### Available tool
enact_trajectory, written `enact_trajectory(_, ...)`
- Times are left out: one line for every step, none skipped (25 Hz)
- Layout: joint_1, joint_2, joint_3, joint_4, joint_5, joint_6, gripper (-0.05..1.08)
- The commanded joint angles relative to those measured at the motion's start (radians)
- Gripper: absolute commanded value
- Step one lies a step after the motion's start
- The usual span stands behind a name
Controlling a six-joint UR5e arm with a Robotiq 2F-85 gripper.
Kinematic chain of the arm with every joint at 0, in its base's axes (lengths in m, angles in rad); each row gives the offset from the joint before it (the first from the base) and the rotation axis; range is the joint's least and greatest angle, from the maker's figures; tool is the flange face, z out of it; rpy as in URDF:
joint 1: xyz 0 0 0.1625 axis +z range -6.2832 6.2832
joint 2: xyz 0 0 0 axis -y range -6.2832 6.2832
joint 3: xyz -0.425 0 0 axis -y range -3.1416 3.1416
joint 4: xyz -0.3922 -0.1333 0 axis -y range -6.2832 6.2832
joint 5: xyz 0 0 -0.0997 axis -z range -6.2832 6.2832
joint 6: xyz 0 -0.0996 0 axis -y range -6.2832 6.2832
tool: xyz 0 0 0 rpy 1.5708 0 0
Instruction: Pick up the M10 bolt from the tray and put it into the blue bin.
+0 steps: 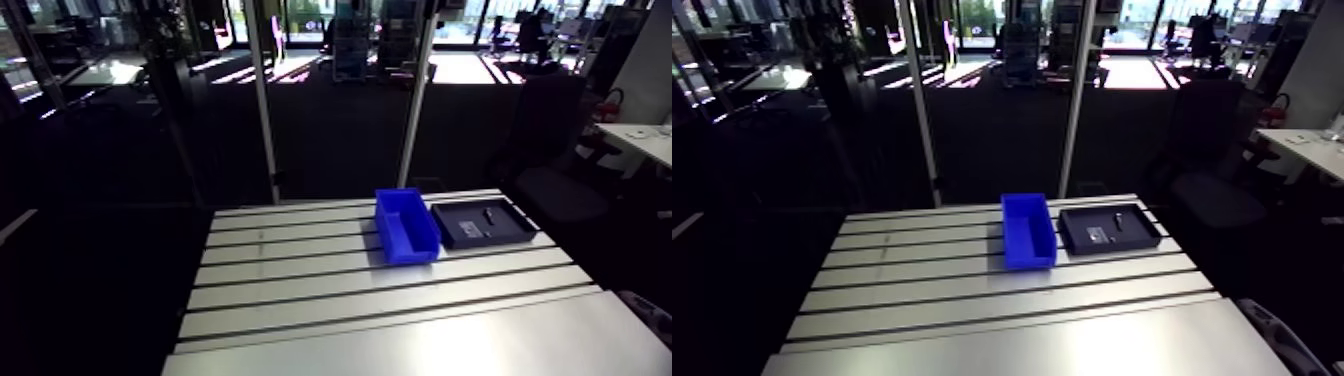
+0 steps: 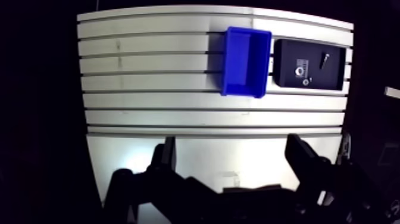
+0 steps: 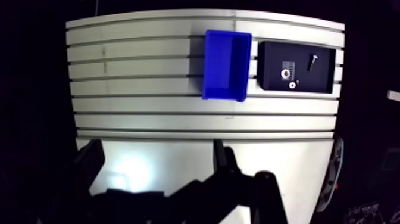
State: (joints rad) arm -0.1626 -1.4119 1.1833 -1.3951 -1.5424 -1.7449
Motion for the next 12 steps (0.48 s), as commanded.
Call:
enact_trajectory(0.002,0.008,0.014,0.008,-0.023,0.044,0.01)
enact_trajectory(0.002,0.008,0.014,0.008,-0.023,0.044,0.01)
enact_trajectory(0.002,0.008,0.014,0.008,-0.023,0.044,0.01)
enact_trajectory(0.000,0.008,0.014,0.008,-0.023,0.044,0.01)
enact_trajectory(0.002,0.008,0.014,0.008,-0.023,0.044,0.01)
enact_trajectory(0.002,0.008,0.014,0.008,-0.023,0.044,0.01)
enact_trajectory(0.000,0.008,0.014,0.008,-0.023,0.044,0.01)
enact_trajectory(0.000,0.008,0.014,0.008,-0.023,0.044,0.01)
enact_trajectory(0.000,0.008,0.014,0.008,-0.023,0.044,0.01)
enact_trajectory(-0.002,0.009,0.012,0.006,-0.025,0.044,0.01)
enact_trajectory(-0.003,0.009,0.012,0.006,-0.026,0.044,0.01)
enact_trajectory(-0.005,0.012,0.012,0.006,-0.028,0.044,0.01)
